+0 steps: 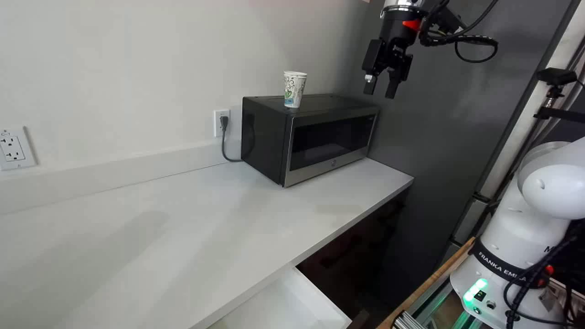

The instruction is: Put the paper roll on the microwave

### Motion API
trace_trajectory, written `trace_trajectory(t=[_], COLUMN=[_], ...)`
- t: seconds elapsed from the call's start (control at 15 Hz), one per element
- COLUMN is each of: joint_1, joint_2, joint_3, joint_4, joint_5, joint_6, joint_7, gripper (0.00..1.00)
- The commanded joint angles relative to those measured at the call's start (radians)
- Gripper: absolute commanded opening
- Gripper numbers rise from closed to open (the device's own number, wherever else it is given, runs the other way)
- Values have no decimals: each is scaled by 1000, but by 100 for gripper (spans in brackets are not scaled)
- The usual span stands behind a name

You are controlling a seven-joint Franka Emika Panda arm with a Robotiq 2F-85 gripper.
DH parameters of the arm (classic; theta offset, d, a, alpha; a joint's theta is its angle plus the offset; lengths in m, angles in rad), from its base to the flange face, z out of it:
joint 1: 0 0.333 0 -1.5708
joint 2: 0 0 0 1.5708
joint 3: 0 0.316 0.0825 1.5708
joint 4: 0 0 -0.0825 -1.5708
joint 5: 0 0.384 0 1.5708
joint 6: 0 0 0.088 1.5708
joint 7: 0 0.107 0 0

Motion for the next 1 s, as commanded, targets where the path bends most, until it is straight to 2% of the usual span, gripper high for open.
trace_trajectory(t=[0.0, 0.67, 0.93], joint_1=[-12, -12, 46], joint_2=[0, 0, 168], joint_3=[8, 8, 107], joint_4=[4, 5, 145], joint_5=[5, 5, 39], joint_6=[-5, -5, 177], joint_7=[-5, -5, -20], gripper=[100, 100, 100])
